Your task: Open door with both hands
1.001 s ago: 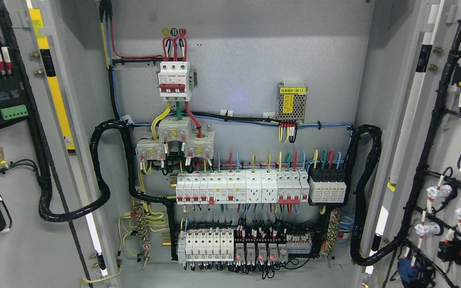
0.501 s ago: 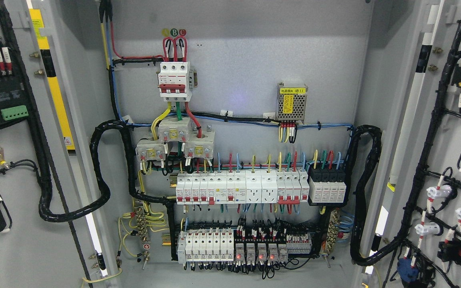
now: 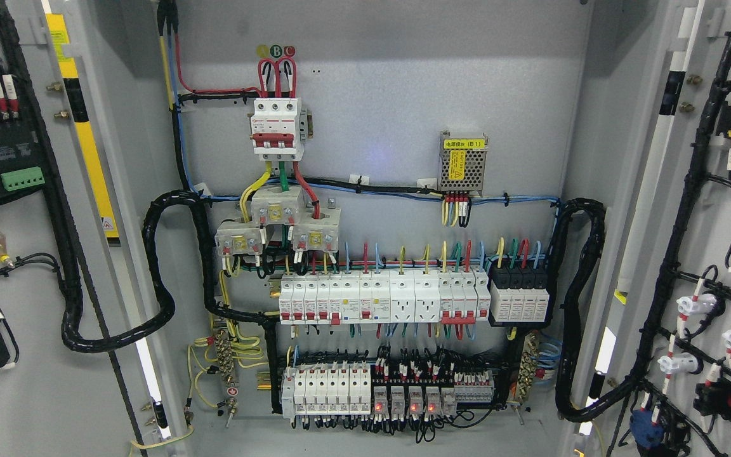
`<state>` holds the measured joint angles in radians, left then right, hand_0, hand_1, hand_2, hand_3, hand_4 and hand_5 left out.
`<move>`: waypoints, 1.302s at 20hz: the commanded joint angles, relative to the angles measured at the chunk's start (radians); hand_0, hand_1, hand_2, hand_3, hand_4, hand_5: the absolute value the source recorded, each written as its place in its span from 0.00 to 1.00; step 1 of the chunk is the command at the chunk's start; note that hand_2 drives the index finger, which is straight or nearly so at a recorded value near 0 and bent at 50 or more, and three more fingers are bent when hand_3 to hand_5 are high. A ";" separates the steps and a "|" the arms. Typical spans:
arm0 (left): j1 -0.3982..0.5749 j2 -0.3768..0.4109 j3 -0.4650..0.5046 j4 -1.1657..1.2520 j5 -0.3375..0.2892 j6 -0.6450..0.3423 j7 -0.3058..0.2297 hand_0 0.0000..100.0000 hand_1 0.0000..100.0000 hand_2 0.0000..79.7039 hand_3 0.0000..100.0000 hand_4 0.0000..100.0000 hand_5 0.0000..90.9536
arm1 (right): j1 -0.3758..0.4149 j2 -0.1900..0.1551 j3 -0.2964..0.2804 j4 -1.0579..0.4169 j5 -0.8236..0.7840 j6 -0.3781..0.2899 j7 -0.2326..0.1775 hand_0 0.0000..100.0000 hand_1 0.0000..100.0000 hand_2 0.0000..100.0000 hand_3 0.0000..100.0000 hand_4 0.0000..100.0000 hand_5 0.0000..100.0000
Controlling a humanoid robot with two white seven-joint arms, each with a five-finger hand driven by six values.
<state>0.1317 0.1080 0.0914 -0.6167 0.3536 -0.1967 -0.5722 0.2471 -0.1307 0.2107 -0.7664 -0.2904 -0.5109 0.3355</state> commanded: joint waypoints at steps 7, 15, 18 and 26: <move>-0.020 -0.013 -0.068 0.560 -0.076 0.013 0.387 0.12 0.56 0.00 0.00 0.00 0.00 | -0.072 0.076 -0.048 0.576 0.005 0.365 -0.004 0.00 0.50 0.04 0.00 0.00 0.00; -0.020 -0.005 -0.154 0.560 -0.219 0.010 0.391 0.12 0.56 0.00 0.00 0.00 0.00 | -0.140 0.077 -0.042 0.611 0.057 0.568 -0.133 0.00 0.50 0.04 0.00 0.00 0.00; -0.020 -0.007 -0.154 0.560 -0.220 0.013 0.385 0.12 0.56 0.00 0.00 0.00 0.00 | -0.143 0.079 -0.047 0.608 0.177 0.572 -0.177 0.00 0.50 0.04 0.00 0.00 0.00; -0.020 -0.007 -0.156 0.561 -0.223 0.017 0.388 0.12 0.56 0.00 0.00 0.00 0.00 | -0.143 0.082 -0.050 0.605 0.192 0.574 -0.260 0.00 0.50 0.04 0.00 0.00 0.00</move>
<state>0.1121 0.1004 -0.0386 -0.1099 0.1404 -0.1808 -0.1843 0.1104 -0.0588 0.1703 -0.2211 -0.1296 0.0621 0.0856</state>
